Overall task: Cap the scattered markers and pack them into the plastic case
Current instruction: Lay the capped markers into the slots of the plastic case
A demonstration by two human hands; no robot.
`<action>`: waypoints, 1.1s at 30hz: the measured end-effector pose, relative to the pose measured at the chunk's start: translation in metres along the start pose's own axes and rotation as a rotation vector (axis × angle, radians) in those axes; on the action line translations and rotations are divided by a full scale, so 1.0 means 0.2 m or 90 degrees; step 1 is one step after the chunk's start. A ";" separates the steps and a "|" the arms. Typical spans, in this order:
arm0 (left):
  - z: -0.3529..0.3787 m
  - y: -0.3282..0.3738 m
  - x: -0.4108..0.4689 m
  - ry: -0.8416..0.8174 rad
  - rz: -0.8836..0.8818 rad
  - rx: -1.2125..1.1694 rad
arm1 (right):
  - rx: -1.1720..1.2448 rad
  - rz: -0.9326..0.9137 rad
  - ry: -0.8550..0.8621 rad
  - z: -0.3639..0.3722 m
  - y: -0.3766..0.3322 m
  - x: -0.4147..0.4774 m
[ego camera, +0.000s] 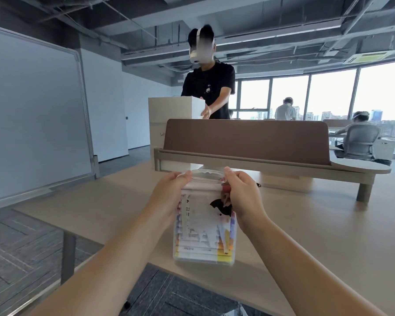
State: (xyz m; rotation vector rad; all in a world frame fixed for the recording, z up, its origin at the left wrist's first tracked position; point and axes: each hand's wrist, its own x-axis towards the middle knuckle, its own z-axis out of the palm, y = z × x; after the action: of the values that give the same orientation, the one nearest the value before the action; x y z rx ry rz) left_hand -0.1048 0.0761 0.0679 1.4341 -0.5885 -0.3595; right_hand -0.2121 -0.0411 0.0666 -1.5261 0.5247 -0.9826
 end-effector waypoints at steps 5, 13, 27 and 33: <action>0.04 0.02 0.00 0.078 -0.056 -0.061 | 0.044 0.060 0.032 0.05 0.00 0.00; 0.06 0.04 0.01 0.127 -0.082 -0.099 | 0.075 0.140 0.044 0.06 -0.05 0.00; -0.02 -0.03 -0.11 0.058 -0.010 -0.108 | -0.082 -0.095 0.022 0.05 0.00 -0.11; -0.24 0.05 -0.22 0.043 -0.017 -0.098 | -0.061 -0.123 -0.005 0.21 -0.07 -0.16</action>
State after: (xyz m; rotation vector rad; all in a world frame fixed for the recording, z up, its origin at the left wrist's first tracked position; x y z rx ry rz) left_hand -0.1131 0.1419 0.0681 1.3023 -0.4771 -0.3672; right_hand -0.1985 0.0116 0.0723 -1.6889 0.4293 -1.1110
